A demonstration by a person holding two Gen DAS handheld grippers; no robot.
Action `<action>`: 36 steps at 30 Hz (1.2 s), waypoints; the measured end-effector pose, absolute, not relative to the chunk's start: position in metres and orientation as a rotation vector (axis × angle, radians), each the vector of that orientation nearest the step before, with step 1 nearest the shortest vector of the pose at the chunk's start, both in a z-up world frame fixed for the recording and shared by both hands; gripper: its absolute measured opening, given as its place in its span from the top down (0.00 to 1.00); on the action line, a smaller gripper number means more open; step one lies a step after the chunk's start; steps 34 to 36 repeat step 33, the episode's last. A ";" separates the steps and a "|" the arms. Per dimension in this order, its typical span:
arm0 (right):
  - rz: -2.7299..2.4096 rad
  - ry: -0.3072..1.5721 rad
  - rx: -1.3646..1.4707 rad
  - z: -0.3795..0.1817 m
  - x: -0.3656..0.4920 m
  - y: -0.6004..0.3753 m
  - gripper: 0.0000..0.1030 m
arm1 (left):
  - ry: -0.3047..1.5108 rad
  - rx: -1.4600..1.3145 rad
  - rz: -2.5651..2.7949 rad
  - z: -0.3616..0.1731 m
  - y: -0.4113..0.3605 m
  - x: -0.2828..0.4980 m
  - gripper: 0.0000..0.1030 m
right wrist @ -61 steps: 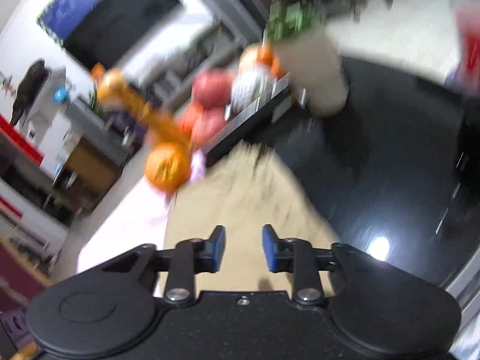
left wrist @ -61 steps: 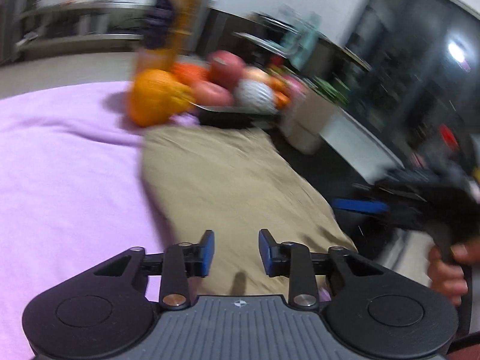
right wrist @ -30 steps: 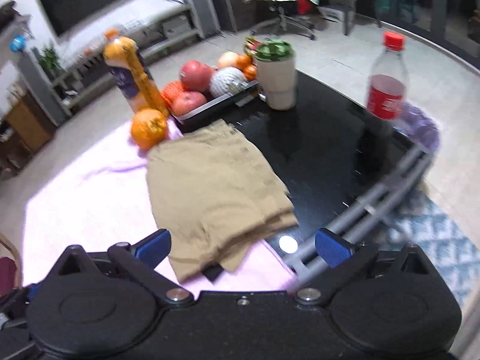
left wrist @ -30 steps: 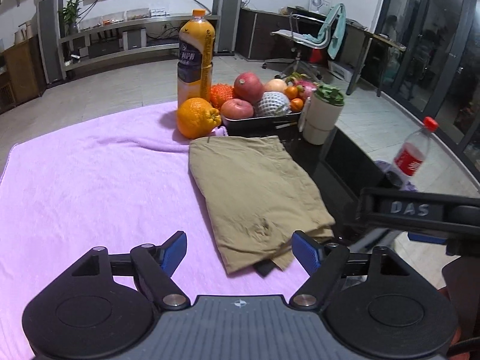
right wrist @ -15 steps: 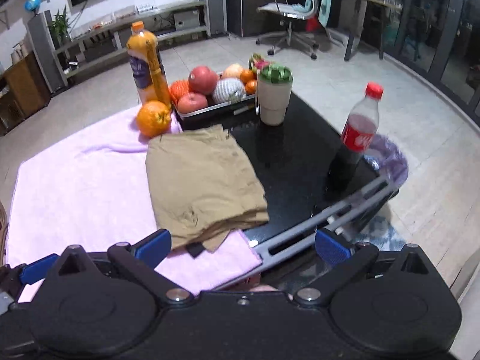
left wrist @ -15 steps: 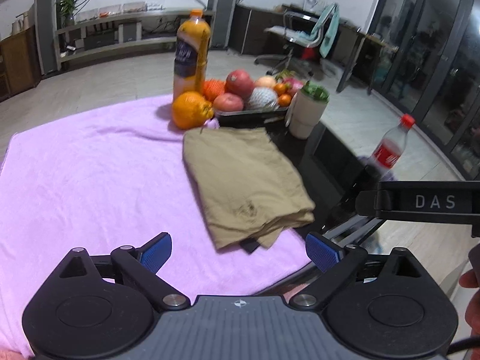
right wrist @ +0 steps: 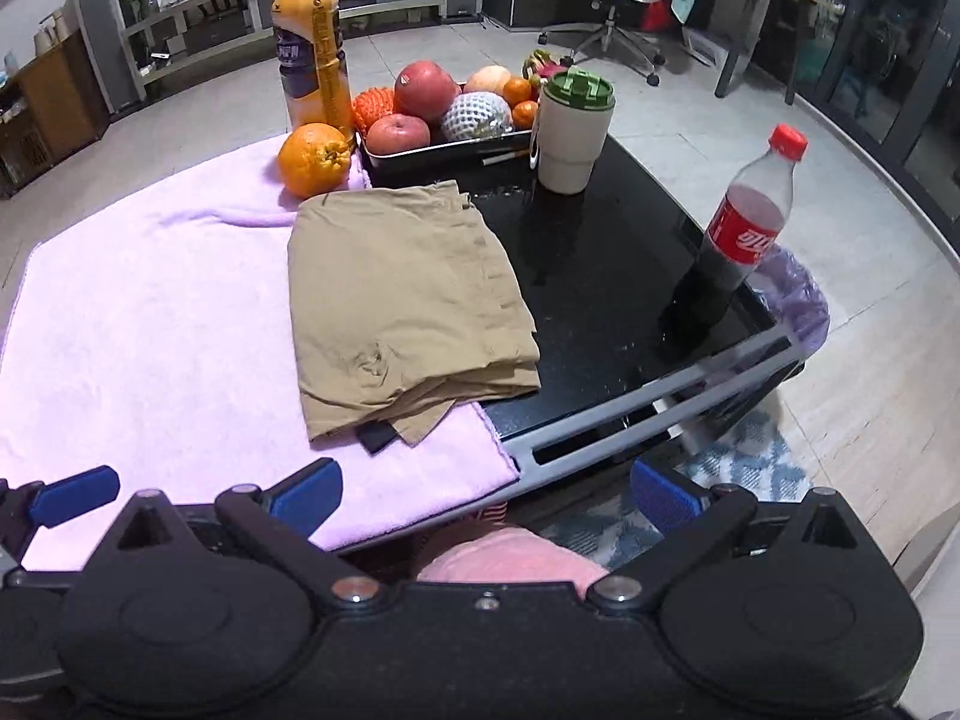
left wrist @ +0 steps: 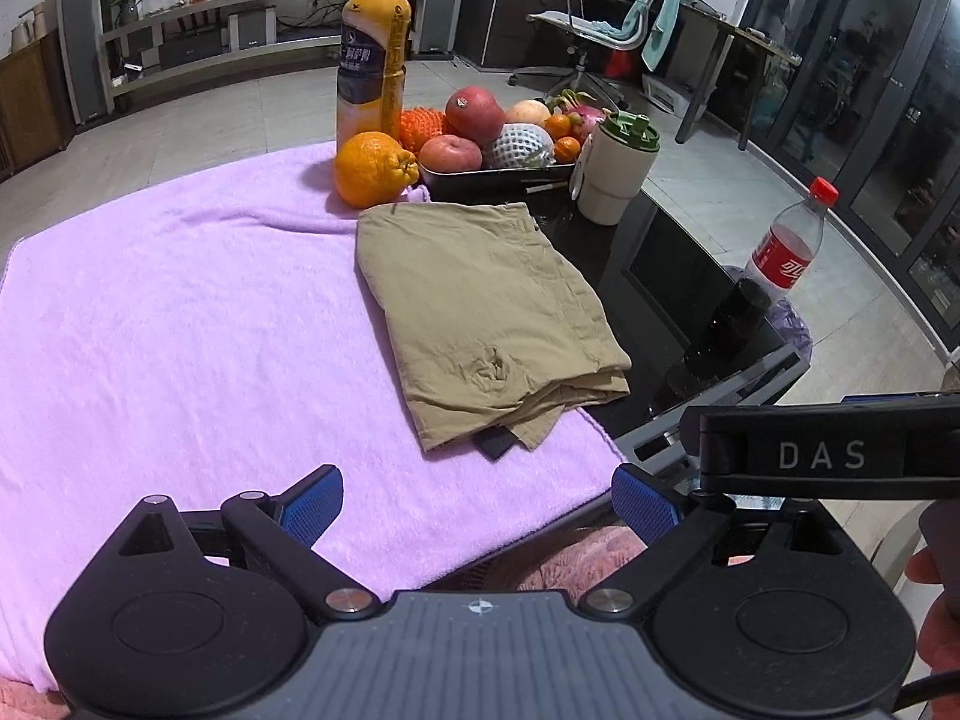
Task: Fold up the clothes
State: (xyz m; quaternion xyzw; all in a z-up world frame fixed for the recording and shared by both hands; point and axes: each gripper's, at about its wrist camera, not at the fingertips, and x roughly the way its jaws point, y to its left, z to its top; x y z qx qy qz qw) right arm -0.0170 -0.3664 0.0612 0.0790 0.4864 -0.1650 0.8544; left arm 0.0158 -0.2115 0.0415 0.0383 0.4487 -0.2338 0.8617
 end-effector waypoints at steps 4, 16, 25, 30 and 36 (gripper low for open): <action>-0.348 1.030 0.165 0.058 -0.020 -0.367 0.00 | 0.954 0.075 -0.493 0.040 -0.213 0.016 0.07; -0.343 1.028 0.180 0.056 -0.023 -0.373 0.00 | 0.964 0.064 -0.504 0.037 -0.216 0.015 0.07; -0.343 1.029 0.182 0.054 -0.023 -0.374 0.00 | 0.969 0.061 -0.502 0.034 -0.218 0.016 0.06; -0.346 1.031 0.180 0.052 -0.022 -0.374 0.00 | 0.954 0.070 -0.498 0.032 -0.218 0.015 0.06; -0.342 1.031 0.189 0.051 -0.021 -0.375 0.00 | 0.932 0.080 -0.491 0.032 -0.219 0.014 0.06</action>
